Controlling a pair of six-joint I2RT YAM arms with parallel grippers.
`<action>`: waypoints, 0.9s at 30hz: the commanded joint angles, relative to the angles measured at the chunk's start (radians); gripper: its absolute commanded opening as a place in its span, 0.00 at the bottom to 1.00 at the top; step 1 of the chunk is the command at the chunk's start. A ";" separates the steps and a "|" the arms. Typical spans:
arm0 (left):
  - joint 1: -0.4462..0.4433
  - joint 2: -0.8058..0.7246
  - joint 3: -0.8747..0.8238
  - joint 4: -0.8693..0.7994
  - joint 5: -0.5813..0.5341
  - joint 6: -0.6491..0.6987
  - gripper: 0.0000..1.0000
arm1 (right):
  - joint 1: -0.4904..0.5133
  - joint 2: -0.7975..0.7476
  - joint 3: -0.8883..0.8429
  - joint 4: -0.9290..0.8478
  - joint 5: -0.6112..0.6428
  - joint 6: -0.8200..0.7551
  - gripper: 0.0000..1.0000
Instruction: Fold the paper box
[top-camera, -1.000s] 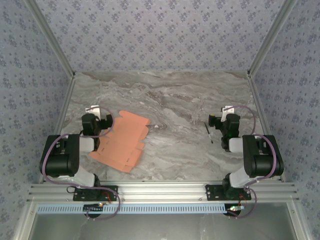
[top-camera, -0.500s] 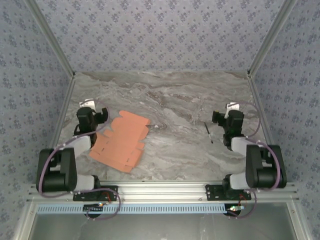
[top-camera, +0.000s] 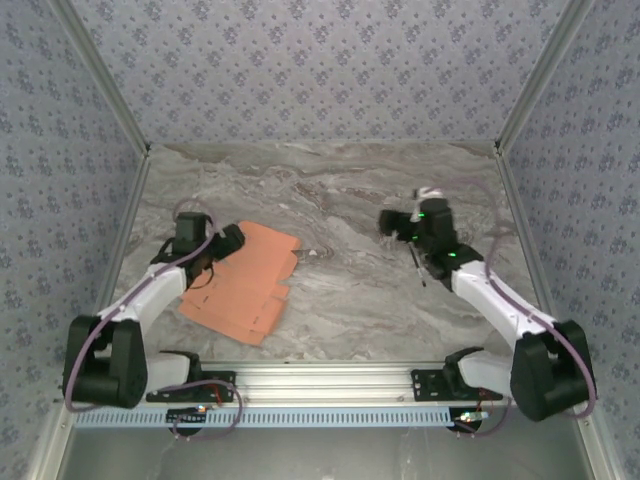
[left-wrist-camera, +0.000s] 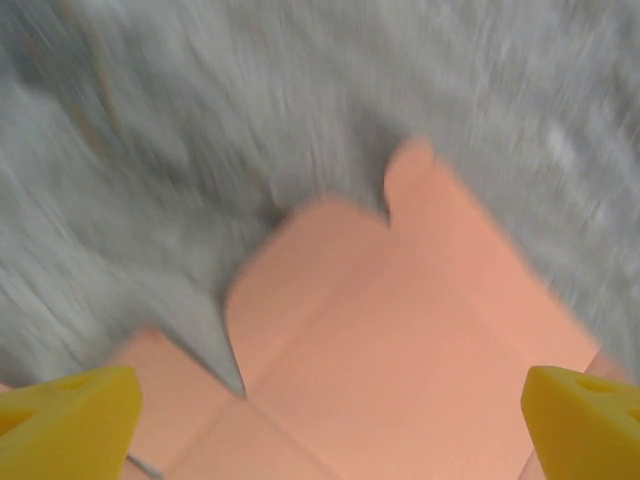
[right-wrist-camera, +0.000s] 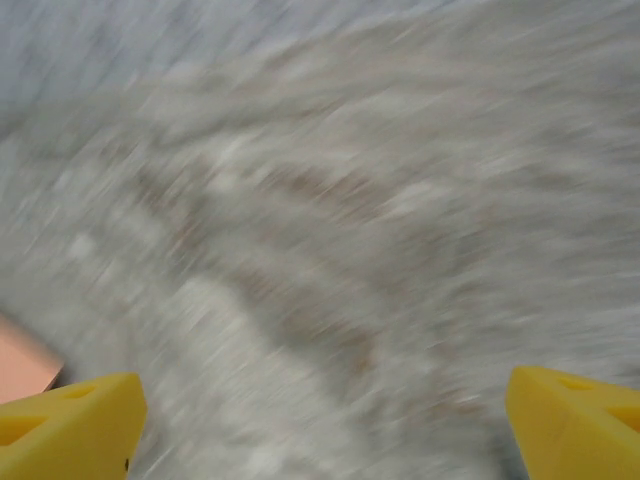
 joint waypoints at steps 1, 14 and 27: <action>-0.054 0.076 0.074 -0.120 0.054 0.008 0.94 | 0.096 0.091 0.077 -0.147 -0.043 0.008 0.94; -0.219 0.393 0.262 -0.059 0.090 0.009 0.85 | 0.195 0.303 0.211 -0.207 -0.057 -0.009 0.94; -0.353 0.699 0.677 -0.061 0.134 -0.085 0.84 | 0.048 0.255 0.174 -0.223 -0.215 0.065 0.88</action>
